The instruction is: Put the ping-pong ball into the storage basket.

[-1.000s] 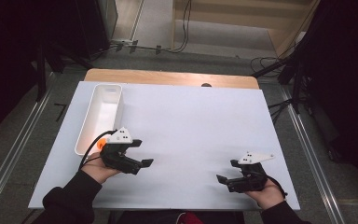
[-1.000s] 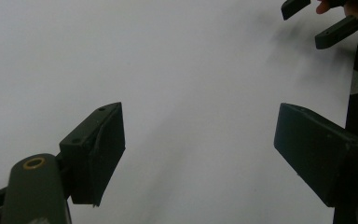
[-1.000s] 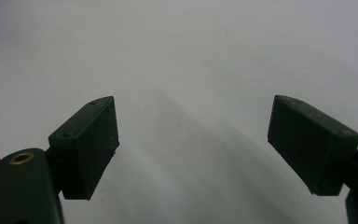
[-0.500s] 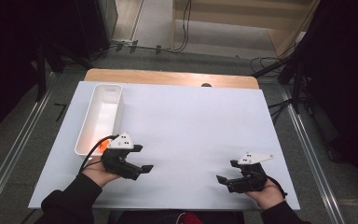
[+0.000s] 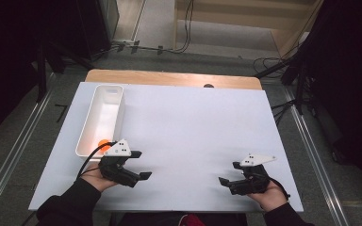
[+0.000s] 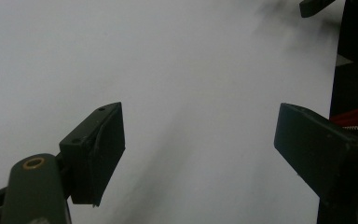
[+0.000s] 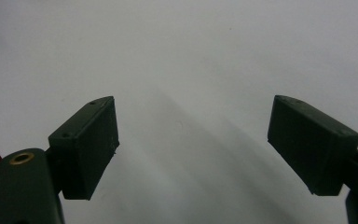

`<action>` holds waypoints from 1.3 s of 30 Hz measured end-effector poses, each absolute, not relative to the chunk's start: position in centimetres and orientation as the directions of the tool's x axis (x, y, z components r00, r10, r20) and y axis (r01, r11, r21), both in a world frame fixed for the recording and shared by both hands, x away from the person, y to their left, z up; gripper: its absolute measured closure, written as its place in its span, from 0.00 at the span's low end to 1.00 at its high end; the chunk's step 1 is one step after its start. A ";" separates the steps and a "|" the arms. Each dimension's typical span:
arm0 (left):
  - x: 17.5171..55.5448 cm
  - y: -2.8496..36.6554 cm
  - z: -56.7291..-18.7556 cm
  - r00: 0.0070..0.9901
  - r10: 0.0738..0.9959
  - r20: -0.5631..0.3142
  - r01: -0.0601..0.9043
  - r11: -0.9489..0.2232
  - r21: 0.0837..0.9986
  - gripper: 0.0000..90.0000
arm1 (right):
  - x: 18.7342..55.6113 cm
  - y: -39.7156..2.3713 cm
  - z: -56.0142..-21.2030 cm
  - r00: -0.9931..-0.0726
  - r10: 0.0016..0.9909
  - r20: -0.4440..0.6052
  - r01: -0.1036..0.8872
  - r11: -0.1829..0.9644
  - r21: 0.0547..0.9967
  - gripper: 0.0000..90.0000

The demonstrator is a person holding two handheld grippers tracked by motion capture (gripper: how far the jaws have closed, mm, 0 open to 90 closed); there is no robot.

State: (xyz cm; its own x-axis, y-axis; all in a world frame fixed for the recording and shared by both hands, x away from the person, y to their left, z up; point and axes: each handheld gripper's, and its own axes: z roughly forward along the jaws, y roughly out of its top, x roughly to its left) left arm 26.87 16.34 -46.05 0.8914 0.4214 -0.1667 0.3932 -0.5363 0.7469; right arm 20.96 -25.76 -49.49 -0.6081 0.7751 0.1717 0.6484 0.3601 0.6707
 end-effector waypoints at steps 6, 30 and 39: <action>26.6 16.7 -46.4 0.899 0.406 -0.165 0.386 -0.556 0.736 0.19 | 21.0 -25.7 -49.5 -0.607 0.776 0.171 0.649 0.360 0.670 0.17; 25.9 18.4 -46.9 0.902 0.402 -0.158 0.379 -0.563 0.734 0.19 | 21.0 -25.8 -49.5 -0.614 0.772 0.168 0.646 0.369 0.668 0.17; 25.9 18.4 -46.9 0.903 0.401 -0.156 0.378 -0.564 0.734 0.19 | 20.9 -25.7 -49.5 -0.614 0.772 0.166 0.646 0.370 0.668 0.17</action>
State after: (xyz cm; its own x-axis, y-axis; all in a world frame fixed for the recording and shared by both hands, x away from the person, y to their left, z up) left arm 25.87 18.41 -46.92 0.9027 0.4011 -0.1560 0.3776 -0.5642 0.7342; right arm 20.93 -25.73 -49.54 -0.6136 0.7719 0.1663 0.6459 0.3696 0.6680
